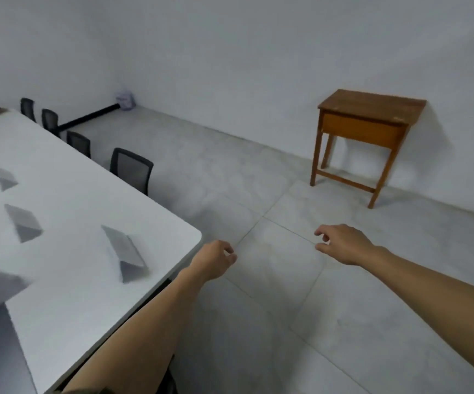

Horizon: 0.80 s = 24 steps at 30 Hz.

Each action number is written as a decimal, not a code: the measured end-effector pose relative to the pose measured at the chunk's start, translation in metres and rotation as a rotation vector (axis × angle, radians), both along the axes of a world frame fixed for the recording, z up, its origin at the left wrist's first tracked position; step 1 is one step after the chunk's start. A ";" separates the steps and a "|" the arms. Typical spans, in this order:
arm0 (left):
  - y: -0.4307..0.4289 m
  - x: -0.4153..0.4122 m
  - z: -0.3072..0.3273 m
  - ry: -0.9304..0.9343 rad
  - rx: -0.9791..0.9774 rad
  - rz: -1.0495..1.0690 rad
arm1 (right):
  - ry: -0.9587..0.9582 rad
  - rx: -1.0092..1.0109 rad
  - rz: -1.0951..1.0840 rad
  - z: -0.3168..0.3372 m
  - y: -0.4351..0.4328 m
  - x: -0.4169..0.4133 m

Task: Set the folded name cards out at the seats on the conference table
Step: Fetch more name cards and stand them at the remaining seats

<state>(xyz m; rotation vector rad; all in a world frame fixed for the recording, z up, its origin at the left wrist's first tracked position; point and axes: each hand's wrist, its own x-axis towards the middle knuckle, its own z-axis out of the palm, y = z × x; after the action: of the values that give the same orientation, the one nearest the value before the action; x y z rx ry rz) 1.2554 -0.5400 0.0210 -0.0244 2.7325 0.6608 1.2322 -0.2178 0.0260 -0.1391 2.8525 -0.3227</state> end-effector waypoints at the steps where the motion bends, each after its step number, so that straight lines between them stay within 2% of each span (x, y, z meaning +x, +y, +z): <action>1: -0.005 -0.008 0.001 0.011 0.005 0.046 | 0.001 0.000 0.035 0.004 -0.005 -0.024; 5: -0.052 -0.023 0.000 -0.004 0.015 0.275 | -0.015 -0.005 0.226 0.004 -0.062 -0.111; 13: -0.172 -0.055 -0.020 0.023 0.037 0.677 | -0.049 -0.008 0.588 -0.023 -0.231 -0.215; 20: -0.260 -0.093 -0.033 0.028 -0.028 0.880 | -0.037 0.029 0.773 -0.018 -0.357 -0.303; 24: -0.288 -0.094 -0.039 -0.033 -0.053 0.985 | -0.054 0.049 0.892 -0.018 -0.417 -0.330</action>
<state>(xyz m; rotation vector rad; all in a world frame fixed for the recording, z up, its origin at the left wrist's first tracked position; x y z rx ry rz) 1.1615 -0.8278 -0.0182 -1.4268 2.5684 0.7840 0.9024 -0.6346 0.0079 -1.2929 2.4249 -0.0576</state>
